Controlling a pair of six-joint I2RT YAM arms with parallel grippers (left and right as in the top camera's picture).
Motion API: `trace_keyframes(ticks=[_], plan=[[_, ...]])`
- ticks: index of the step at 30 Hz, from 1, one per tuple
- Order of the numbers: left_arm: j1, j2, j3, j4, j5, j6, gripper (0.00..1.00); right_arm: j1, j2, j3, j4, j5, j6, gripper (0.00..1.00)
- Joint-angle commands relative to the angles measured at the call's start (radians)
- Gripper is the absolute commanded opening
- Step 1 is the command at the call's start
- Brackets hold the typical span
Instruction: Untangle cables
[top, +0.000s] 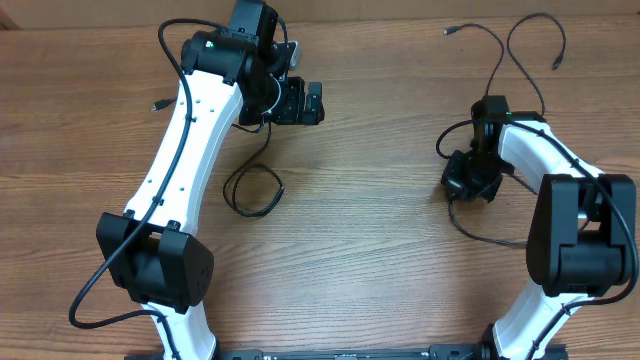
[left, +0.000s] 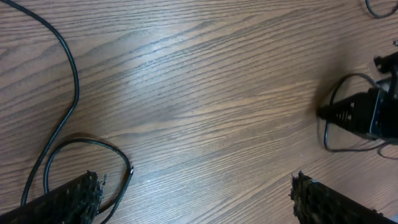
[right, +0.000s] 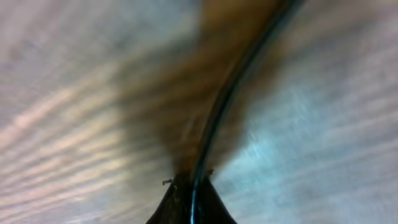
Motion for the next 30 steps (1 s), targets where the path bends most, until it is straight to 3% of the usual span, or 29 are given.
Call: trace_keyframes(ticks=[1, 5, 12, 19, 22, 25, 30], plan=[[-0.002, -0.007, 0.024, 0.002, -0.006, -0.01, 1.0, -0.026, -0.006, 0.051, 0.032, 0.034, -0.01, 0.04], [-0.002, -0.007, 0.024, 0.002, -0.006, -0.01, 0.99, -0.058, -0.006, 0.137, 0.051, 0.044, -0.1, 0.04], [-0.003, -0.007, 0.024, 0.002, -0.006, -0.01, 1.0, -0.093, -0.006, 0.299, 0.048, 0.057, -0.133, 0.04], [-0.002, -0.007, 0.024, 0.002, -0.006, -0.01, 1.0, -0.093, -0.006, 0.318, 0.033, 0.056, -0.133, 0.05], [-0.002, -0.007, 0.024, 0.002, -0.006, -0.01, 0.99, -0.093, -0.006, 0.318, 0.004, 0.054, -0.133, 0.34], [-0.002, -0.007, 0.024, 0.002, -0.006, -0.01, 0.99, -0.093, -0.006, 0.317, -0.033, 0.057, -0.133, 0.51], [-0.002, -0.007, 0.024, 0.002, -0.006, -0.01, 1.0, -0.116, -0.006, 0.317, -0.08, 0.132, -0.084, 0.66]])
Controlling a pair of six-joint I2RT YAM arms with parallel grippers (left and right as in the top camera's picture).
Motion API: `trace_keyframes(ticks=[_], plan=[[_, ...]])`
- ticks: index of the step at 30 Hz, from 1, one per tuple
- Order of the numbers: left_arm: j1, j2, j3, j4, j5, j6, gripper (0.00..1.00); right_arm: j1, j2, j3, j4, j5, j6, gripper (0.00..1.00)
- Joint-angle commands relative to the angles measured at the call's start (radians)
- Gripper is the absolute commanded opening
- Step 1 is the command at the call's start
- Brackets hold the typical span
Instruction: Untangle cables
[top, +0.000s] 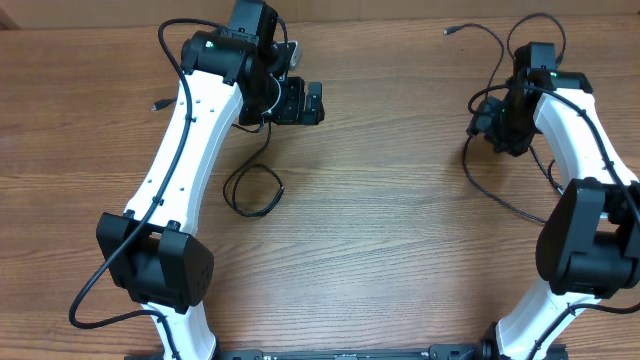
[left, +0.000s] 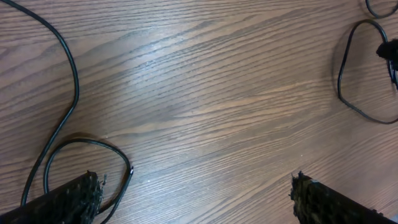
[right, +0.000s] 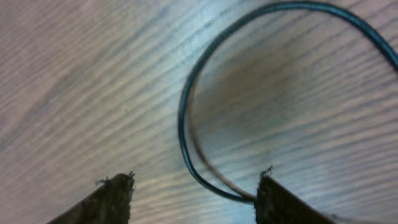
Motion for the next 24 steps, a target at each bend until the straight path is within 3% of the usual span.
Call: trace_keyframes(ticks=[1, 4, 7, 11, 13, 19, 24], plan=[[-0.002, -0.007, 0.024, 0.002, -0.006, -0.01, 1.0, -0.033, -0.006, 0.014, -0.026, 0.094, 0.064, 0.67], [-0.002, -0.007, 0.024, 0.002, -0.006, -0.01, 1.0, -0.092, -0.006, 0.014, -0.051, 0.141, 0.084, 0.73], [-0.002, -0.007, 0.024, 0.002, -0.006, -0.01, 0.99, -0.187, -0.006, 0.014, -0.054, 0.166, 0.084, 0.9], [-0.002, -0.007, 0.024, 0.002, -0.006, -0.01, 0.99, -0.329, -0.005, 0.014, -0.076, 0.13, 0.085, 0.93], [-0.002, -0.007, 0.024, 0.002, -0.006, -0.01, 1.0, -0.391, -0.002, 0.014, -0.108, 0.113, 0.113, 1.0], [-0.001, -0.007, 0.024, 0.002, -0.006, -0.01, 1.0, -0.515, 0.001, -0.021, -0.164, 0.113, 0.199, 1.0], [-0.004, -0.007, 0.024, 0.002, -0.006, -0.01, 0.99, -0.537, 0.001, -0.12, -0.092, 0.113, 0.225, 1.0]])
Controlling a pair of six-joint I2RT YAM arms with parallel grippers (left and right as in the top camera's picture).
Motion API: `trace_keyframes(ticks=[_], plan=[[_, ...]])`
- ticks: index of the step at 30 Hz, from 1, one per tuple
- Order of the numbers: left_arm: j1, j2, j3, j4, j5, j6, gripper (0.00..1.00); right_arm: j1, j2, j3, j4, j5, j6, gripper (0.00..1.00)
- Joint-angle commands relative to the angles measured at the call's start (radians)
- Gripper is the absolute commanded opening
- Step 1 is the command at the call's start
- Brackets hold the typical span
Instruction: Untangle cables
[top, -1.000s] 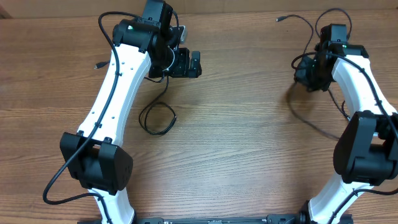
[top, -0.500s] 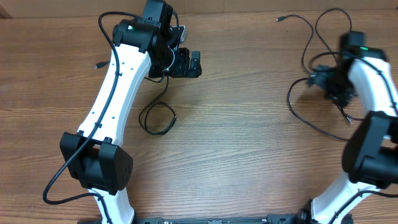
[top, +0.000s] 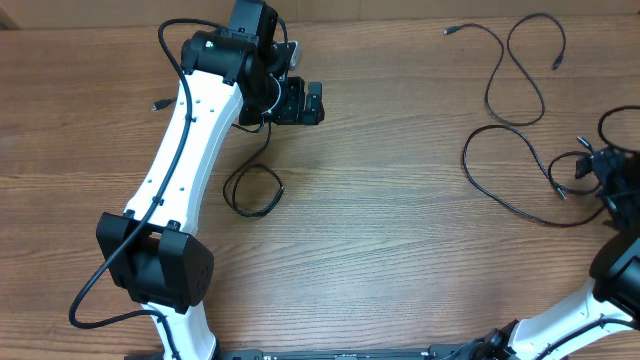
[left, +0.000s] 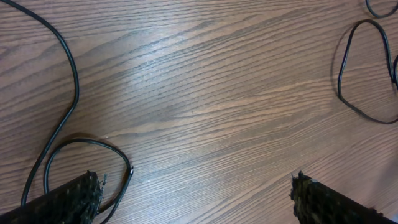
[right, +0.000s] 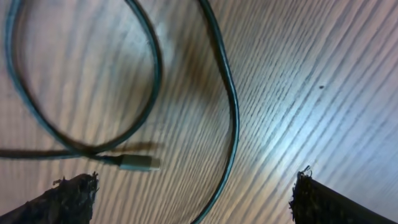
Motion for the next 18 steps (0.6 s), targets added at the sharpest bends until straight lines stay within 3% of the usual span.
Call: trace_keyframes(ticks=[1, 4, 8, 10, 18], plan=[[-0.004, -0.007, 0.024, 0.002, -0.006, -0.01, 0.99, -0.001, 0.001, -0.084, 0.056, -0.006, 0.053, 1.0], [-0.004, -0.007, 0.024, 0.001, -0.006, -0.01, 1.0, 0.001, 0.002, -0.141, 0.116, -0.035, 0.053, 1.0], [-0.004, -0.007, 0.024, 0.001, -0.006, -0.01, 0.99, 0.0, 0.002, -0.175, 0.156, -0.038, 0.053, 0.75], [-0.004, -0.007, 0.024, 0.002, -0.006, -0.01, 1.0, 0.0, 0.002, -0.188, 0.173, -0.032, 0.057, 0.69], [-0.004, -0.007, 0.024, 0.001, -0.006, -0.01, 1.0, 0.001, 0.01, -0.253, 0.246, -0.032, 0.074, 0.61]])
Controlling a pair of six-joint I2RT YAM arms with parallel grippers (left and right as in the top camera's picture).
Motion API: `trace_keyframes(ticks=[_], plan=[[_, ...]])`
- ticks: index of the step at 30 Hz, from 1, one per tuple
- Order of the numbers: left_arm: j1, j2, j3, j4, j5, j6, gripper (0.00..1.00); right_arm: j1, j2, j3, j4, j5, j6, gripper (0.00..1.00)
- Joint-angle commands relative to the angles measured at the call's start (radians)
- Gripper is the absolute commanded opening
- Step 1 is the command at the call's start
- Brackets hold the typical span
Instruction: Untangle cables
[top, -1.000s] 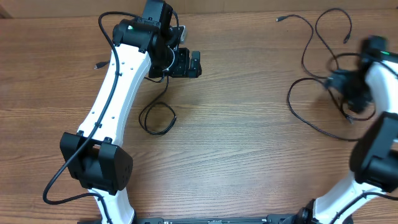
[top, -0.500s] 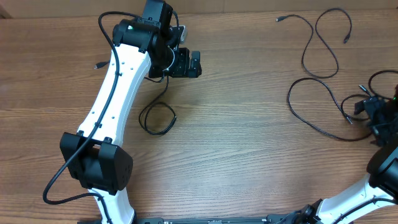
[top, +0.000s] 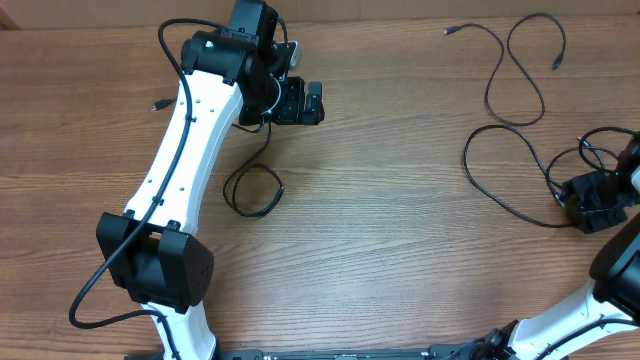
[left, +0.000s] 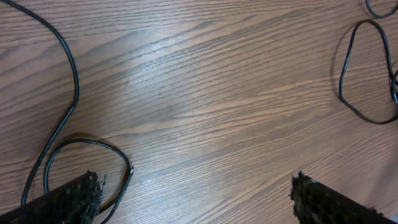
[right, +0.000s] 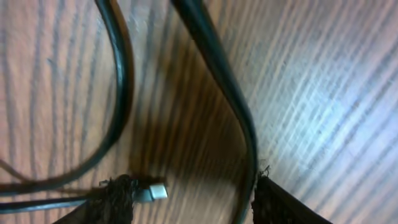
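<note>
Two black cables lie on the wooden table. One forms a small loop (top: 254, 190) below my left gripper (top: 300, 102), seen again in the left wrist view as the loop (left: 81, 152) by the left finger. My left gripper (left: 196, 196) is open and holds nothing. The other cable (top: 512, 75) snakes across the far right and bends into a wide loop (top: 500, 175). My right gripper (top: 592, 205) hangs low at the right edge. In its wrist view the right gripper (right: 193, 199) is open around the cable's silver plug (right: 154, 191) and a strand (right: 217, 87).
The left arm (top: 190, 160) spans the left half of the table. The right arm's base (top: 590, 300) stands at the front right. The table's right edge is close to the right gripper. A small plug end (top: 157, 104) lies at the far left.
My right gripper has shifted toward the front along the right edge and sits lower over the cable's plug, with its fingers closer together. The left arm and both cables lie as before.
First my right gripper was shut on the right cable mid-table. Then it stood open farther back with the cable let go beneath it. Later it was open at the right edge above the plug end, the cable spread in a wide loop, and now sits low around the plug.
</note>
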Motion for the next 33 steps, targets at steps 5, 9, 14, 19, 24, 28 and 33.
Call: trace_keyframes(ticks=[5, 9, 14, 19, 24, 28, 33], plan=[[-0.004, -0.007, 0.024, 0.002, -0.006, -0.01, 1.0, 0.003, 0.014, -0.042, 0.042, -0.035, 0.01, 0.61], [-0.004, -0.007, 0.024, 0.001, -0.006, -0.01, 1.0, 0.005, 0.014, -0.042, 0.102, -0.126, 0.01, 0.6], [-0.004, -0.007, 0.024, 0.001, -0.006, -0.01, 1.0, 0.017, 0.014, -0.042, 0.16, -0.139, 0.01, 0.57], [-0.004, -0.007, 0.024, 0.001, -0.006, -0.01, 0.99, 0.022, 0.014, -0.042, 0.204, -0.147, 0.01, 0.51], [-0.004, -0.007, 0.024, 0.001, -0.006, -0.01, 0.99, 0.023, 0.014, -0.035, 0.222, -0.144, 0.009, 0.53], [-0.004, -0.007, 0.024, 0.001, -0.006, -0.01, 1.0, 0.014, 0.01, 0.044, 0.153, -0.143, -0.004, 0.66], [-0.004, -0.007, 0.024, 0.001, -0.006, -0.01, 0.99, 0.015, 0.002, 0.24, -0.01, -0.143, -0.047, 0.73]])
